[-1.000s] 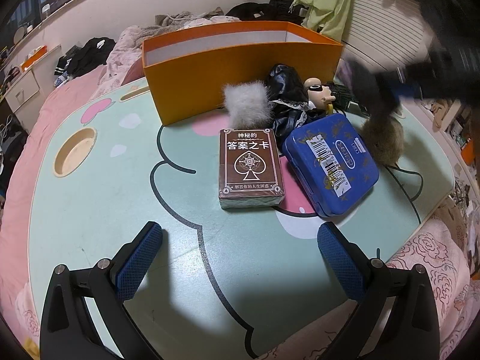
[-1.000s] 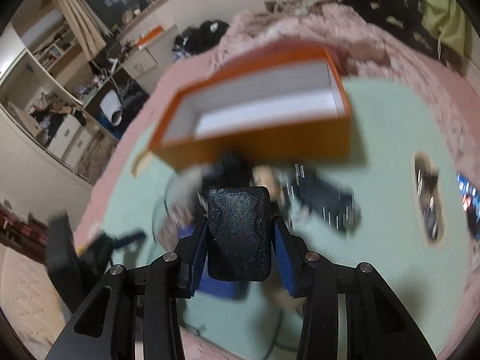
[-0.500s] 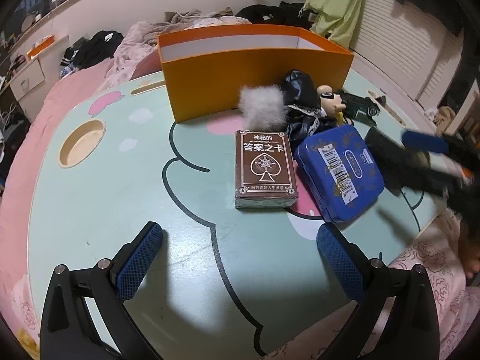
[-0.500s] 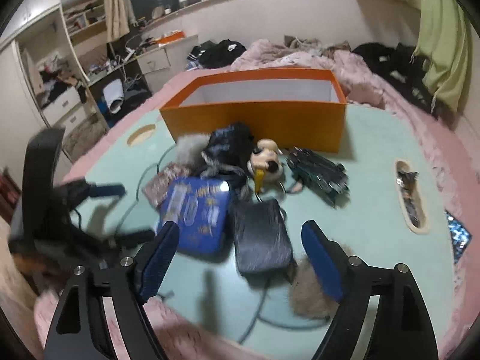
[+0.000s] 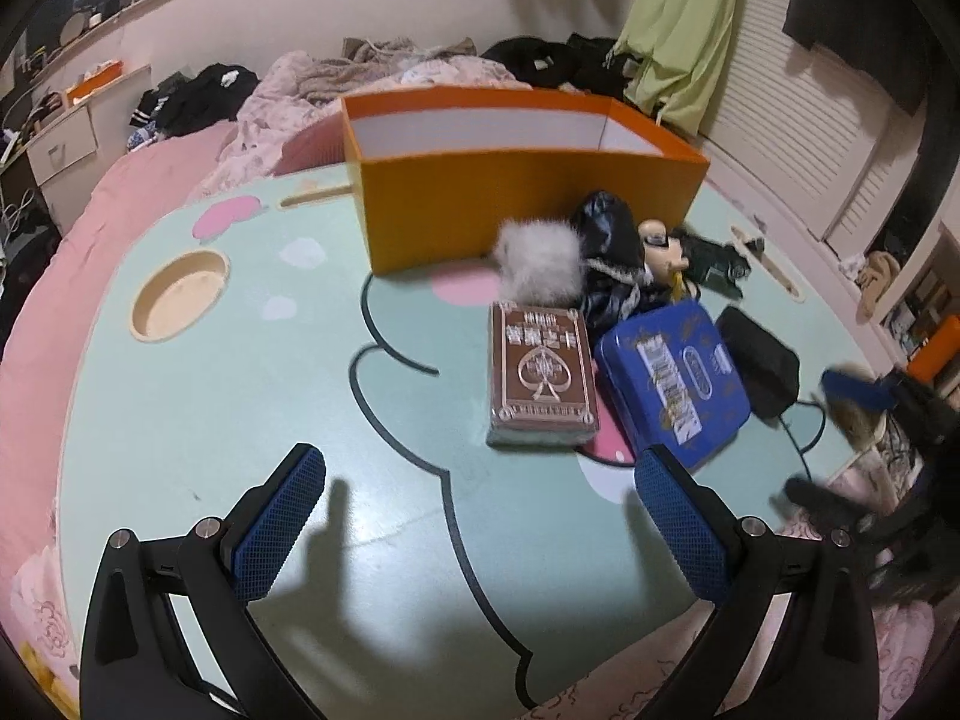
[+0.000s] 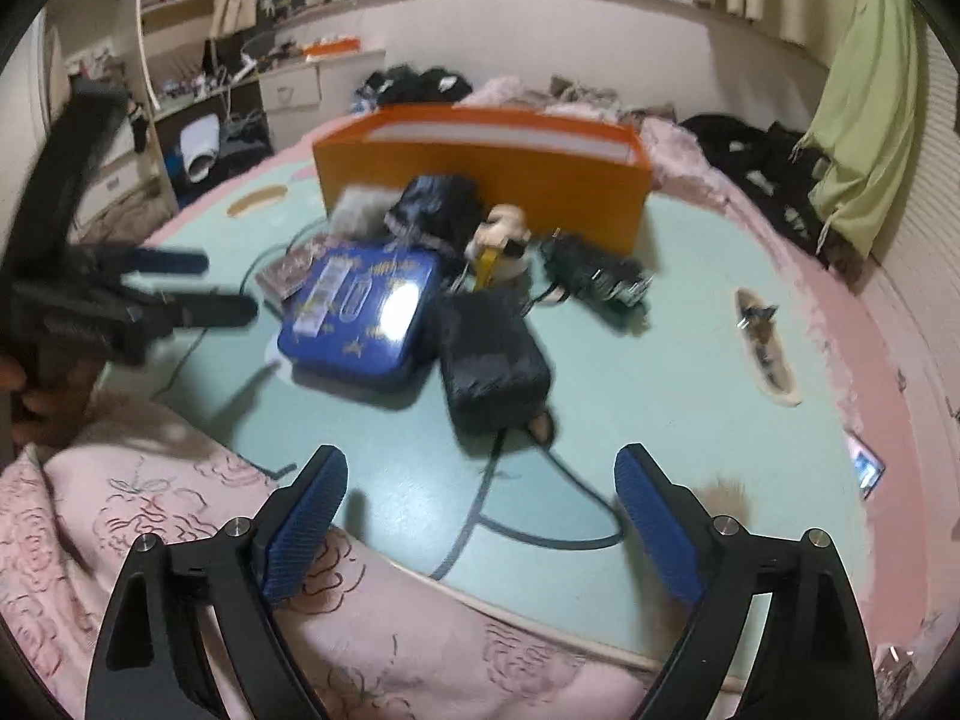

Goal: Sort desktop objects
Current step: 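Carry the black pouch out and set it beside the blue tin with the right gripper, then reach into the box and grasp the clear plastic bag with the left gripper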

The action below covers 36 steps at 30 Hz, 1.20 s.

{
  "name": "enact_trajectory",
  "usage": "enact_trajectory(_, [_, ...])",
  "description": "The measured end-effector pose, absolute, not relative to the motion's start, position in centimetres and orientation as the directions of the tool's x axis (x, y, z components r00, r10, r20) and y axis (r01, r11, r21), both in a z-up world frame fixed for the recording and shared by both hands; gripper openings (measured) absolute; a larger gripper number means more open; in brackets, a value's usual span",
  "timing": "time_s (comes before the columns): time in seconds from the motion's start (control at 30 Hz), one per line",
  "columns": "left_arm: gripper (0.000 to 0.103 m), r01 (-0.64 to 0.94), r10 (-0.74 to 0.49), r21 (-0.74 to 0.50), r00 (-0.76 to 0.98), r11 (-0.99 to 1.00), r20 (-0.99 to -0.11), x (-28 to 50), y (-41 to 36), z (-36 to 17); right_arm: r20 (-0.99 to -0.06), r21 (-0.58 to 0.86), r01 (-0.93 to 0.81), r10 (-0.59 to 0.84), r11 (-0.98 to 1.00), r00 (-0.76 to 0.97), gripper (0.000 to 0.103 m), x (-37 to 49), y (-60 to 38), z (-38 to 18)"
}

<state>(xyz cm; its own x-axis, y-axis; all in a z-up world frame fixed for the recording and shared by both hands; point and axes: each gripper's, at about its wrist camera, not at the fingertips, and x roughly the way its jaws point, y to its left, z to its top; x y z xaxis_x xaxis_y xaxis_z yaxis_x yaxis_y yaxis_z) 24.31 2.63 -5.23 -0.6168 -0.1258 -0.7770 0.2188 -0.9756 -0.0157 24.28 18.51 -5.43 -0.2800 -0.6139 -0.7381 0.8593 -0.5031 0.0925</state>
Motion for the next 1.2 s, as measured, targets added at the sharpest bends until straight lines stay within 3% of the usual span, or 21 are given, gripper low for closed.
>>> enact_trajectory(0.13, [0.103, 0.21, -0.12, -0.026, -0.649, -0.977, -0.751, 24.0, 2.2, -3.8, -0.736, 0.118, 0.861, -0.626, -0.496, -0.259, 0.101, 23.8, 18.2, -6.2])
enact_trajectory(0.4, [0.103, 0.163, -0.049, -0.102, -0.725, -0.981, -0.687, 21.6, 1.3, 0.8, -0.726, 0.127, 0.863, -0.639, -0.489, -0.256, 0.102, 23.9, 18.3, -6.3])
enact_trajectory(0.57, [0.102, 0.162, -0.016, -0.142, -0.712, -0.977, -0.702, 18.5, 0.4, 3.5, -0.726, 0.13, 0.863, -0.64, -0.489, -0.253, 0.102, 24.0, 18.3, -6.3])
enact_trajectory(0.63, [0.096, 0.169, 0.012, -0.175, -0.685, -0.97, -0.729, 16.7, -0.2, 4.3, -0.726, 0.13, 0.863, -0.64, -0.488, -0.252, 0.102, 23.9, 18.4, -6.3])
enact_trajectory(0.87, [0.059, 0.17, 0.15, -0.259, -0.478, -0.951, -0.866, 9.0, -0.8, 3.2, -0.725, 0.133, 0.864, -0.642, -0.486, -0.249, 0.102, 23.8, 18.4, -6.3])
enact_trajectory(1.2, [0.058, 0.291, 0.237, -0.282, -0.18, -0.914, -0.955, 1.8, -1.4, -3.7, -0.725, 0.138, 0.864, -0.643, -0.484, -0.244, 0.102, 23.8, 18.4, -6.3])
